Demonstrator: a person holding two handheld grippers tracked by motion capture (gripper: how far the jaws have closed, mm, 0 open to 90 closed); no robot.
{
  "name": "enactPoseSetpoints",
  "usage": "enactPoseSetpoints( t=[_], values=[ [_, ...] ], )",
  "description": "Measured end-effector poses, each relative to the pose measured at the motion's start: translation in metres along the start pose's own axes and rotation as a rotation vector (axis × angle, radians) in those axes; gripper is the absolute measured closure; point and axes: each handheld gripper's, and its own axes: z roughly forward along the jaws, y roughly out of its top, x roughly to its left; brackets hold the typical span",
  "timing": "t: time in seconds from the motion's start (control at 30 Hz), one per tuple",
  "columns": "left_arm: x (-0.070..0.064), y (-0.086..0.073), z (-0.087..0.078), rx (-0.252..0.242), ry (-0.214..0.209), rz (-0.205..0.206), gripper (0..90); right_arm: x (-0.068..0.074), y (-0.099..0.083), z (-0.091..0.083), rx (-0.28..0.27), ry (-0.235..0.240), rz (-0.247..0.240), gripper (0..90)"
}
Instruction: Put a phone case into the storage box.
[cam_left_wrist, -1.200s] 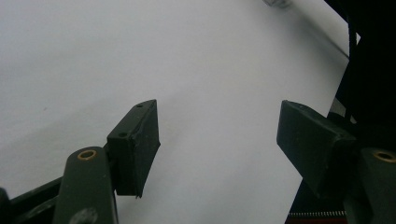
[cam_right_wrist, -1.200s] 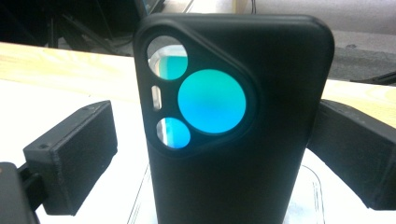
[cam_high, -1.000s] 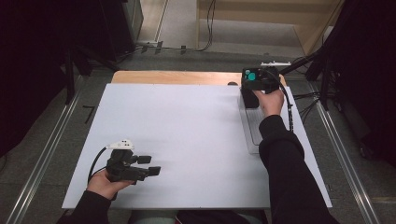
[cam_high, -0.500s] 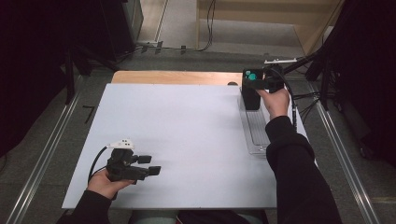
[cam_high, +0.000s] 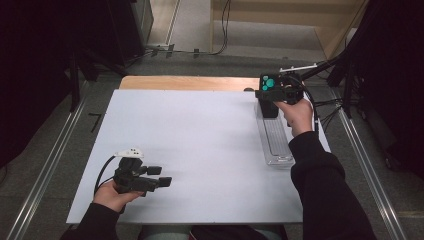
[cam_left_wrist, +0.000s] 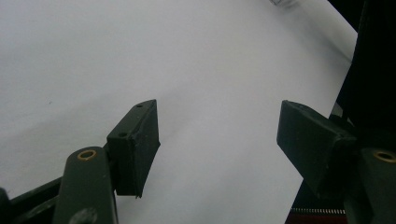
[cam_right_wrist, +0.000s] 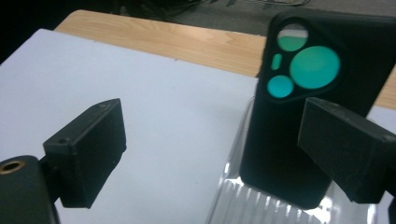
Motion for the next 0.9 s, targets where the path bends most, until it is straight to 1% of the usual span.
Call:
enactPoseSetpoints(
  t=[0.07,0.13,0.23,0.3,0.4,0.57,0.63,0.9],
  values=[
    [0.000,0.000,0.000,0.000,-0.001,0.000,29.5,0.004,-0.003,-0.002,0.010,0.029,-0.007,6.6],
    [0.000,0.001,0.001,0.002,-0.001,0.002,29.6,0.008,-0.007,-0.002,0.026,0.046,-0.022,13.8],
    [0.001,0.002,0.001,0.003,0.000,0.000,29.5,0.014,-0.012,-0.003,0.050,0.071,-0.051,13.8],
    [0.002,0.002,0.001,0.006,0.001,0.000,29.5,0.016,-0.016,-0.003,0.054,0.095,-0.046,13.9],
    [0.003,0.003,0.000,0.004,0.000,-0.004,29.5,0.019,-0.021,-0.003,0.066,0.123,-0.048,18.6],
    [0.004,0.004,0.000,0.004,-0.003,-0.008,29.5,0.026,-0.029,-0.005,0.077,0.160,-0.053,21.2],
    [0.005,0.004,0.000,0.004,-0.006,-0.009,29.5,0.028,-0.031,-0.005,0.077,0.176,-0.066,21.4],
    [0.005,0.004,0.001,0.011,-0.011,-0.006,29.5,0.038,-0.045,-0.006,0.094,0.222,-0.081,21.4]
  ],
)
